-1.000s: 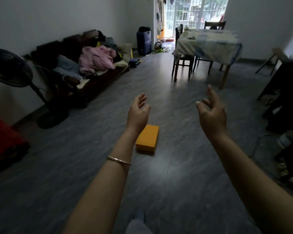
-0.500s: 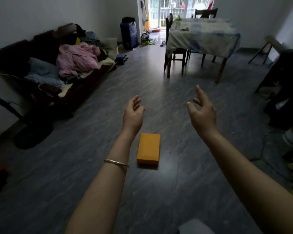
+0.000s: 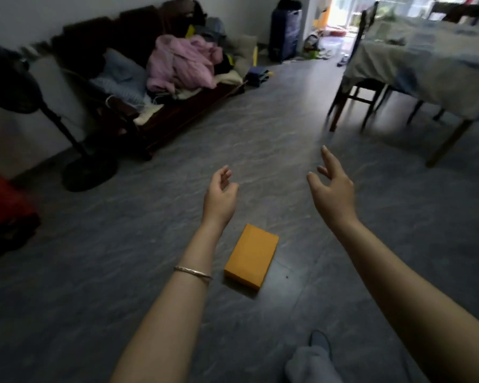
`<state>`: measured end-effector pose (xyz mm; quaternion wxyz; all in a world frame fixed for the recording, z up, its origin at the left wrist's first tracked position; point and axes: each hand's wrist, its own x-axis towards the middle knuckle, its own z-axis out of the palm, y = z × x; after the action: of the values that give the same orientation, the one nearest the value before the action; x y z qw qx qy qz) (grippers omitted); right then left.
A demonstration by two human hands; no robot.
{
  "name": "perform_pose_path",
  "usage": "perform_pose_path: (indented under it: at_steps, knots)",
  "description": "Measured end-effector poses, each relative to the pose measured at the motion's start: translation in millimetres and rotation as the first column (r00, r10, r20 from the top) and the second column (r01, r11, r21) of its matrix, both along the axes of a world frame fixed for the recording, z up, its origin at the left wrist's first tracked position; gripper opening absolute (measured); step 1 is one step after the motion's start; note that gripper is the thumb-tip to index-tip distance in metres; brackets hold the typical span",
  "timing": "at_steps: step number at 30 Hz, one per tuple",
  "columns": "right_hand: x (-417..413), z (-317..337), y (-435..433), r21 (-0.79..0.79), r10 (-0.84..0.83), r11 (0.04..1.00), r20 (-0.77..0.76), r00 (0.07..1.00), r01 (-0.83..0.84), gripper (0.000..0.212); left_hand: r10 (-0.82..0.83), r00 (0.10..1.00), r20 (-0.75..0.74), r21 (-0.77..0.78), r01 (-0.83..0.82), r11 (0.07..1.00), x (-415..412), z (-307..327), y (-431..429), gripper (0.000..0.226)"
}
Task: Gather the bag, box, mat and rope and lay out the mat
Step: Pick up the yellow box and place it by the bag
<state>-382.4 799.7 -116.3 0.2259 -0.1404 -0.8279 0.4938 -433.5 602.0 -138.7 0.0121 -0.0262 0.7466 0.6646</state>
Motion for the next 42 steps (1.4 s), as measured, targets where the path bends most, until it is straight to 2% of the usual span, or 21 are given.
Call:
perform_pose_path:
  at_steps: [6,12,20,29,36,42]
  knots:
    - [-77,-8,72,0.032,0.25,0.967,0.088,0.964,-0.254,0.058,0.274,0.96,0.051,0.02,-0.275,0.961,-35,-21,54,0.044]
    - [-137,-35,107,0.009,0.398,0.914,0.174,0.901,-0.406,0.059,0.44,0.886,0.149,0.025,-0.448,0.894,-56,-61,88,0.044]
    - [-209,-94,102,-0.034,0.514,0.85,0.277,0.812,-0.526,0.06,0.524,0.8,0.293,0.01,-0.551,0.835,-105,-131,102,0.044]
    - [-282,-154,86,-0.018,0.58,0.776,0.411,0.703,-0.631,0.06,0.628,0.687,0.366,0.0,-0.675,0.738,-158,-193,92,0.045]
    - [-312,-243,75,-0.022,0.624,0.693,0.52,0.584,-0.721,0.059,0.676,0.608,0.416,-0.082,-0.715,0.694,-162,-280,88,0.043]
    - [-342,-373,70,0.009,0.645,0.574,0.611,0.459,-0.819,0.058,0.712,0.525,0.466,-0.164,-0.739,0.653,-158,-403,98,0.043]
